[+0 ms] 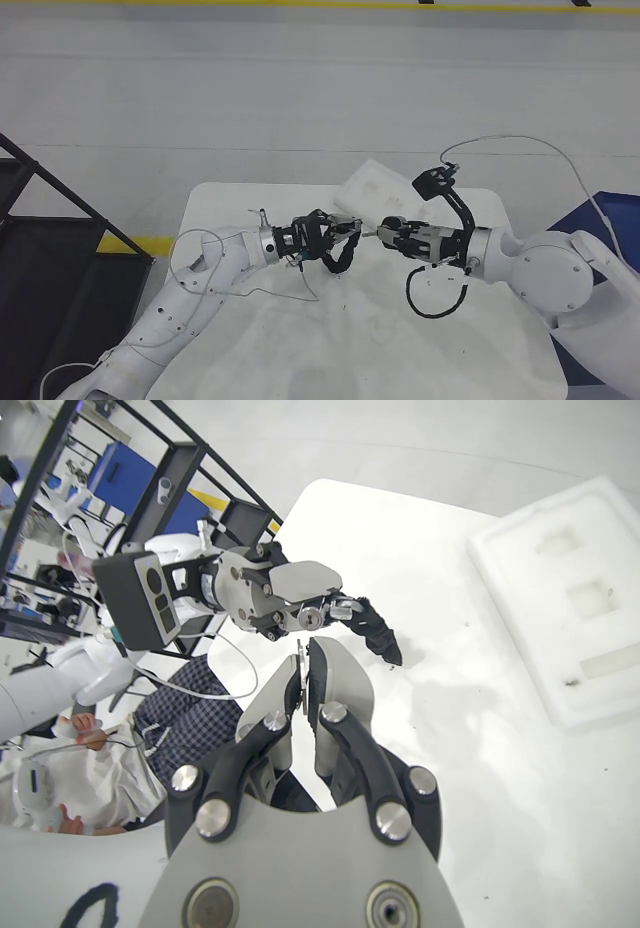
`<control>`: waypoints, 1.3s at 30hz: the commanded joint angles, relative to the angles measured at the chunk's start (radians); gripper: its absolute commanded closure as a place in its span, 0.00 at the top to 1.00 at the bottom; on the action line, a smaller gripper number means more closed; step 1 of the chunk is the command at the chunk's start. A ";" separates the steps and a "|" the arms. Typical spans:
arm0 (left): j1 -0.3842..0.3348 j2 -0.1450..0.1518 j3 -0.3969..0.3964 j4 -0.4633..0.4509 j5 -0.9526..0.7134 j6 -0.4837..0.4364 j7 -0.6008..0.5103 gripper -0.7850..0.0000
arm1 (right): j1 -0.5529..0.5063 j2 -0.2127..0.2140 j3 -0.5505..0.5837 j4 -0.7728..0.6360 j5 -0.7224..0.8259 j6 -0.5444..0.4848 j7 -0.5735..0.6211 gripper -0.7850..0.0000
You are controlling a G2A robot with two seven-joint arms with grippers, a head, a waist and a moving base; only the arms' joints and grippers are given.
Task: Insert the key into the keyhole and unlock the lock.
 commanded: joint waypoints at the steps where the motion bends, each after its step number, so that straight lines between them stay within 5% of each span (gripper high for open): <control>1: 0.007 0.001 -0.003 0.001 -0.009 -0.015 0.001 0.00 | 0.009 0.001 0.001 -0.020 -0.053 -0.005 0.032 0.00; 39: -0.011 -0.022 0.034 0.046 -0.072 -0.041 0.034 0.00 | 0.012 -0.058 -0.047 -0.048 -0.263 0.090 0.029 0.00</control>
